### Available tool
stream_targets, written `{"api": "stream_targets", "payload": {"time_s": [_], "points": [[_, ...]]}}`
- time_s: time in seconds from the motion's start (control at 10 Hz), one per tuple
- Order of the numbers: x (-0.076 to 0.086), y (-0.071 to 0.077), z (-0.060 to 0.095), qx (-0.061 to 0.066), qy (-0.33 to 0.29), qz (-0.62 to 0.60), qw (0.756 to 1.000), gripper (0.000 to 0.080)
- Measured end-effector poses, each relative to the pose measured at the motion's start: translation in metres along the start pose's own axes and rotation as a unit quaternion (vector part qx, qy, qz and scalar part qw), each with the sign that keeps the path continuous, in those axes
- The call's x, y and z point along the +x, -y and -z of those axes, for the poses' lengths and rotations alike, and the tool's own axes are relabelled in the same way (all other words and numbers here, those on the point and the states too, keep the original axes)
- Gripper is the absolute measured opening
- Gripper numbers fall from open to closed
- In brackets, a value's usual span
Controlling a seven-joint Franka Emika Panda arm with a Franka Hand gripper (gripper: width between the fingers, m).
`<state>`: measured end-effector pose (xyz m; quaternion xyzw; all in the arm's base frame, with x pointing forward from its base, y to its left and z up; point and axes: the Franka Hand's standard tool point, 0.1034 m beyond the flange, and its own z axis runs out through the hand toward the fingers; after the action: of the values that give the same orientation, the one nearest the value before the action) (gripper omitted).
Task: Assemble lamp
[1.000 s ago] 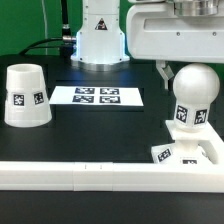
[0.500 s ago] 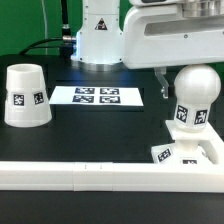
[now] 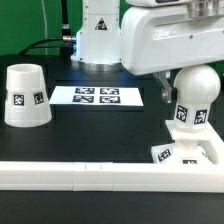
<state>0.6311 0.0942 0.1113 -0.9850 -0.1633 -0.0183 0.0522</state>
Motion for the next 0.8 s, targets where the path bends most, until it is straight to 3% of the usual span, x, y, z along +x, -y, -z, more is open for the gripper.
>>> {"api": "stream_targets", "payload": {"time_s": [0.2,0.4,0.8], "points": [[-0.0002,-0.0009,0.0001,0.0,0.0,0.063,0.998,0.0698],[0.0035,-0.0041,0.0009,-0.03,-0.007,0.188,0.982,0.0698],[0.0036,-0.0044,-0.0003,-0.056,0.012,0.4,0.915,0.0698]]}}
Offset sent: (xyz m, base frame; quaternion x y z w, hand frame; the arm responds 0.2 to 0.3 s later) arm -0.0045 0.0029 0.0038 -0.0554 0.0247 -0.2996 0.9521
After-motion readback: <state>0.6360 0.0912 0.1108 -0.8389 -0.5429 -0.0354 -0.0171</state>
